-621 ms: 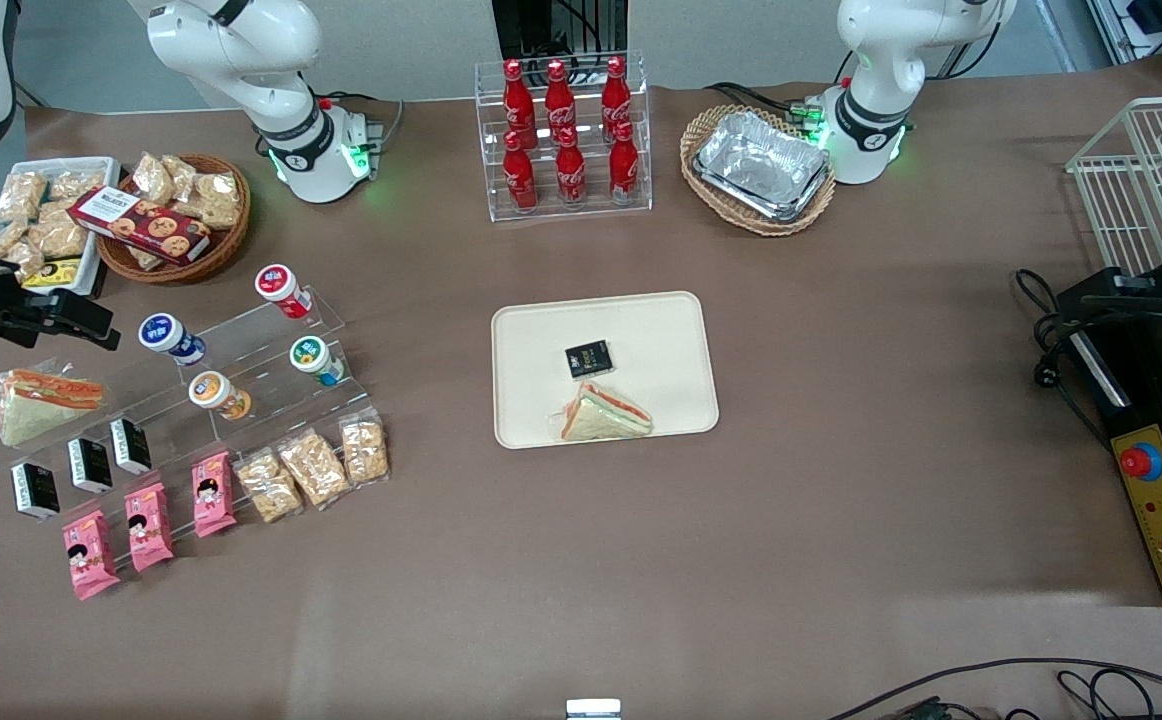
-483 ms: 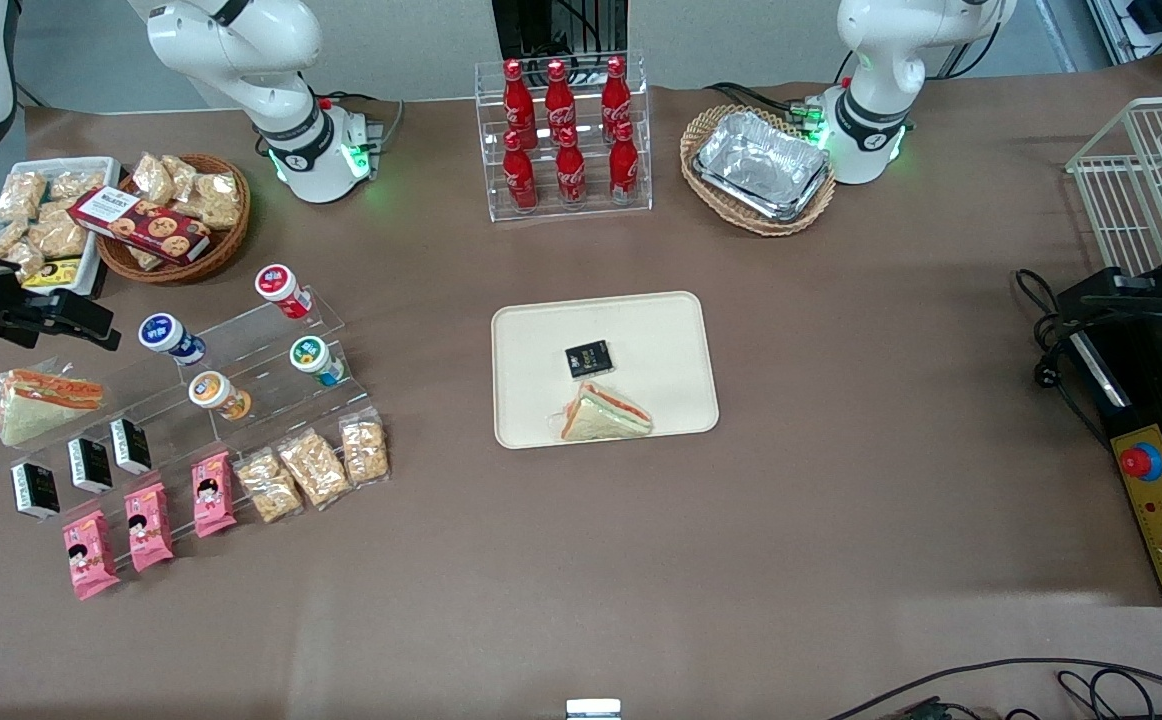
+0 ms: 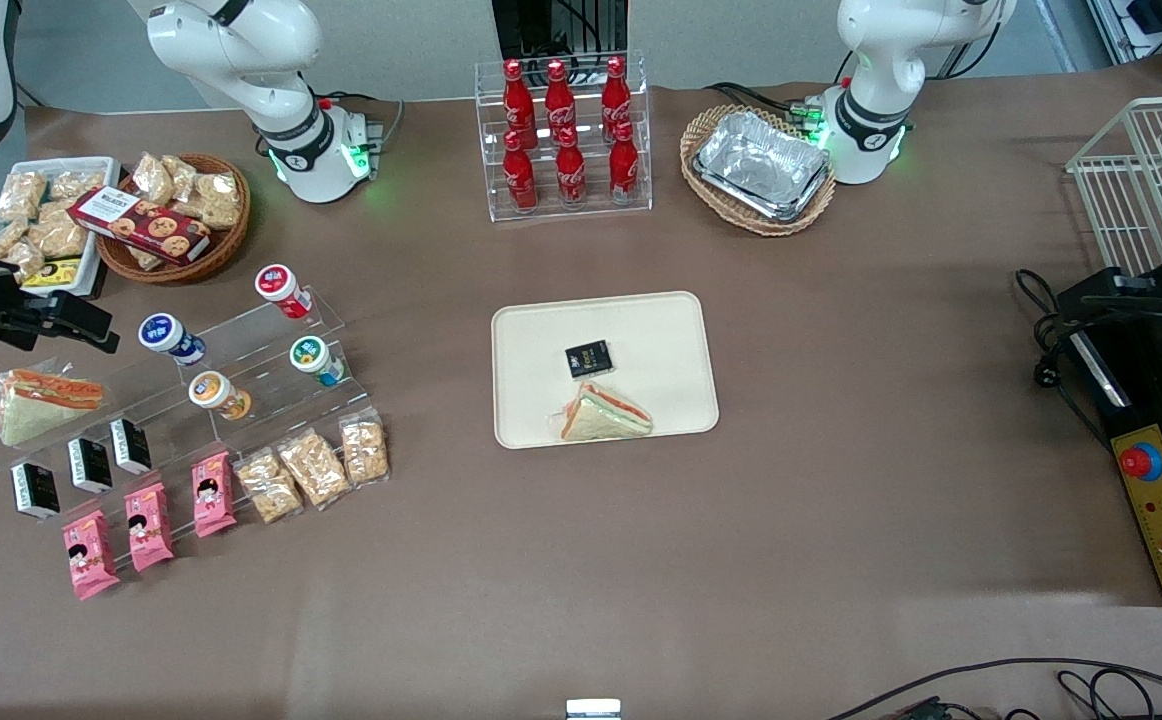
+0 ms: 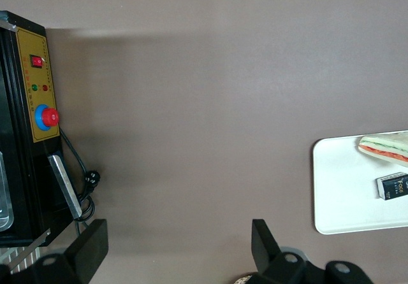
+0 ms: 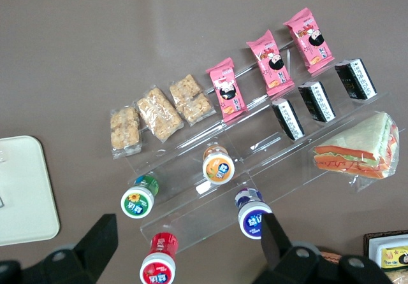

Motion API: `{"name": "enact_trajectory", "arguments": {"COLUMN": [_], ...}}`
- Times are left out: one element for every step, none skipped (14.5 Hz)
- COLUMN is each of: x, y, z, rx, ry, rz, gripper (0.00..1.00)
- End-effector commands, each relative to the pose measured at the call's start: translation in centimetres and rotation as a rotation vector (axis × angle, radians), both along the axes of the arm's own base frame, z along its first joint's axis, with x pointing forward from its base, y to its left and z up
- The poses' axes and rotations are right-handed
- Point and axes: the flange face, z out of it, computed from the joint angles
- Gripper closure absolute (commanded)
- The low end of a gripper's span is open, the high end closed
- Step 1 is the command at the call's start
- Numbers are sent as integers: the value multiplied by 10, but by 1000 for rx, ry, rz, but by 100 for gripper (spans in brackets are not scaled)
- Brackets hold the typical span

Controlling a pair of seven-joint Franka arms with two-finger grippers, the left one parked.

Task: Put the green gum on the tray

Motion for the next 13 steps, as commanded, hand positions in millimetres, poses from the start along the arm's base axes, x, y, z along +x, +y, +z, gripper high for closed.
{"name": "enact_trajectory", "arguments": {"x": [2, 3, 1, 0, -1, -4, -12, -18, -24, -30, -36, -44, -53], "y": [5, 6, 9, 16, 34, 42, 55, 78, 93, 108, 126, 135, 140], "z": [-2, -2, -3, -3, -4, -7, -2, -2, -2, -3, -6, -6, -8], "rx": [1, 3, 8, 8, 8, 8, 12, 12, 13, 14, 14, 17, 20], "ry": [-5, -9, -2, 3, 8, 15, 9, 9, 5, 4, 4, -5, -16], "rz": [-9, -24, -38, -29, 0, 0, 0, 9, 9, 13, 10, 7, 16], "gripper": [0, 0, 0, 0, 0, 0, 0, 0, 0, 0, 0, 0, 0]}}
